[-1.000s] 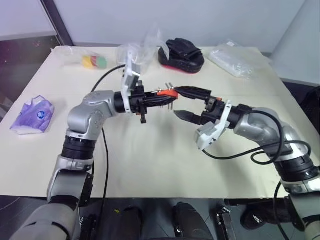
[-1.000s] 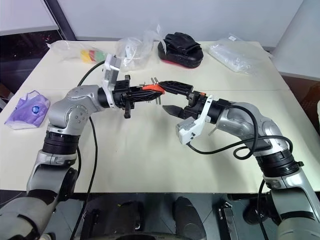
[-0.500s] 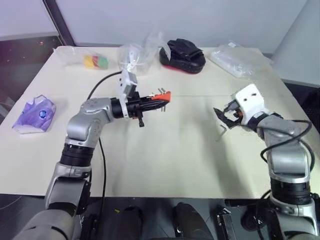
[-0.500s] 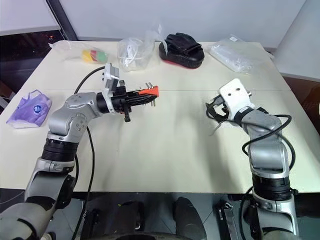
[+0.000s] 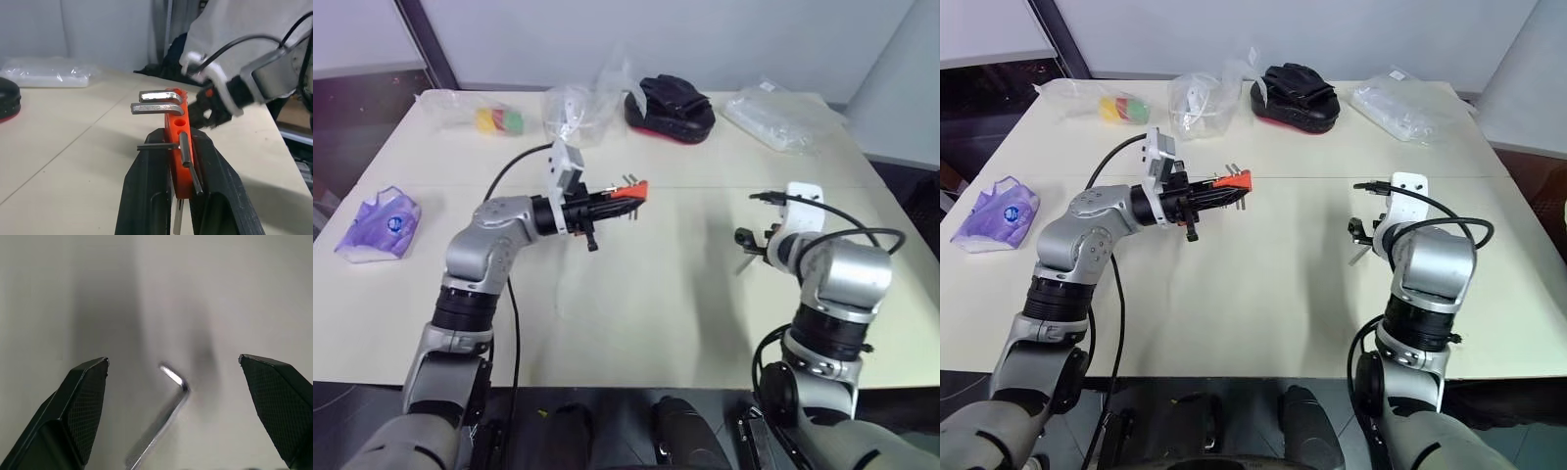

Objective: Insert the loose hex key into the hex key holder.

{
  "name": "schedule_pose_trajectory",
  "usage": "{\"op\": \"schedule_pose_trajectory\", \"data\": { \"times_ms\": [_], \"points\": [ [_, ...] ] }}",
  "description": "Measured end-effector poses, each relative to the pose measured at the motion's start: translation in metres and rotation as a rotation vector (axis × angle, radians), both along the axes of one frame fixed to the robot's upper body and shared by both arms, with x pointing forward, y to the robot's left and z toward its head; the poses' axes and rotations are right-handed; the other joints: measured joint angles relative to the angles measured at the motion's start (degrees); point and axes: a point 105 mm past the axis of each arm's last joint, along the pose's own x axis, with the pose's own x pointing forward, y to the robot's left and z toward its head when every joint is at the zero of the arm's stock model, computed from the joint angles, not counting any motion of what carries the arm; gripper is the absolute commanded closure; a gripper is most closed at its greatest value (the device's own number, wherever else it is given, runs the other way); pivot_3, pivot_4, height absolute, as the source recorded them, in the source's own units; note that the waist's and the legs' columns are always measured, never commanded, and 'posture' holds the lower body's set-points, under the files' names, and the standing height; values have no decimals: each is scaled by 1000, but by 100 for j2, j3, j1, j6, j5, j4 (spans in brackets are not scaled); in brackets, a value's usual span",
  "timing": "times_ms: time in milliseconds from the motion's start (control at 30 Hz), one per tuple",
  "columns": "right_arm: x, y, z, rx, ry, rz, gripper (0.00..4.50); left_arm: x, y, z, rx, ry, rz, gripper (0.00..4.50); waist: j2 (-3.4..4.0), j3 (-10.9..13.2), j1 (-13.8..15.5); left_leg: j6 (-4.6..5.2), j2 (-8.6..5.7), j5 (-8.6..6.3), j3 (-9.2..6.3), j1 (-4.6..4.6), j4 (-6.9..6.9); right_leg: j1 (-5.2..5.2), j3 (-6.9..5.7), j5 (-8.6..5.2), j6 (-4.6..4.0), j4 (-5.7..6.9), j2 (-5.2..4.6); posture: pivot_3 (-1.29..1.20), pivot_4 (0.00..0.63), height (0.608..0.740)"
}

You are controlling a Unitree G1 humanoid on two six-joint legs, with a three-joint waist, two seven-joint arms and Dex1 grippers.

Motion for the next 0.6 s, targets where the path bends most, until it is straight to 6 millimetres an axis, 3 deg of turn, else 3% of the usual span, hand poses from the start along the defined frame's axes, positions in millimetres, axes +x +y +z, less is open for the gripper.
{"op": "schedule_pose_trajectory", "data": {
  "times_ms": [167, 600],
  "points": [
    [3, -4, -2, 2, 39, -75, 42, -1, 2, 0, 8, -1, 8, 4500, 1, 0, -11, 0, 0, 0, 1, 1, -3, -2, 0, 0, 0, 0, 2, 0, 150, 740],
    [2, 36, 0, 52, 150, -42, 42, -2, 3, -1, 16, 1, 22, 4500, 6, -2, -8, -4, -5, 2, 0, 1, -9, -5, -4, 0, 0, 2, 3, 0, 150, 740]
  ]
}}
